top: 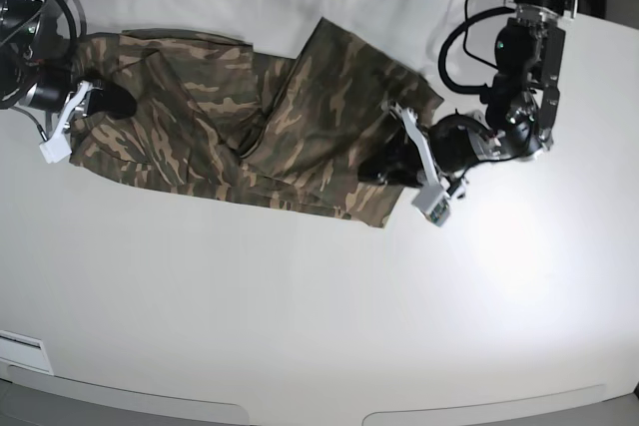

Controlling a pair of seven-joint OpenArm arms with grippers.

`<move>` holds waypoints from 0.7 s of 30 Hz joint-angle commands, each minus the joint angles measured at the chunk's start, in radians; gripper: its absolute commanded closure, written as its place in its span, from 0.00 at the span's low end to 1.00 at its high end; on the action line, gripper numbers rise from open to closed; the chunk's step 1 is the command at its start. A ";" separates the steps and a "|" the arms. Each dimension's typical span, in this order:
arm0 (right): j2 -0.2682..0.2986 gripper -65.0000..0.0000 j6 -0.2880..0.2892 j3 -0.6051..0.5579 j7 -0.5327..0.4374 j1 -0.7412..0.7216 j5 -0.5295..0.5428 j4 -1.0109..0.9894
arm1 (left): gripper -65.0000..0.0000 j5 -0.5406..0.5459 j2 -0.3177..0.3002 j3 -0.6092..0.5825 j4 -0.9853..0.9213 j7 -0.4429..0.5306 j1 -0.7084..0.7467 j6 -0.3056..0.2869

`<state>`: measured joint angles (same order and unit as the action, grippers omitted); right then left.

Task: Fold the T-shirt properly
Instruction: 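Lift the right gripper's end and fold it over toward the left gripper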

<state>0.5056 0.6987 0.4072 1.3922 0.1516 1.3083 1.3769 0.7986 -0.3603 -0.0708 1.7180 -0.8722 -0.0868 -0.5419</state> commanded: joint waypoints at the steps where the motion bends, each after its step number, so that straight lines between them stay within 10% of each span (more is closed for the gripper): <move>1: 0.032 1.00 -0.001 0.007 0.001 -0.009 -0.012 0.032 | 0.96 0.031 -0.008 0.027 0.017 -0.007 -0.027 -0.004; 8: 0.113 1.00 -0.001 0.026 -0.079 -0.017 -0.330 0.169 | 0.96 0.047 -0.008 0.159 0.016 -0.052 -0.031 -0.004; 14: 0.135 1.00 -0.219 0.071 -0.151 -0.017 -0.625 0.343 | 0.96 0.045 -0.007 0.198 0.016 -0.048 0.039 -0.004; 21: 0.134 1.00 -0.280 0.092 -0.158 -0.016 -0.586 0.554 | 0.96 0.048 -0.002 0.196 0.016 -0.019 0.105 -0.005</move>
<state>0.6147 0.4175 0.4881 1.2499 0.1493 0.7151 1.9167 0.8288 -0.3523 0.1192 1.7187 -0.9173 0.0345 -0.5415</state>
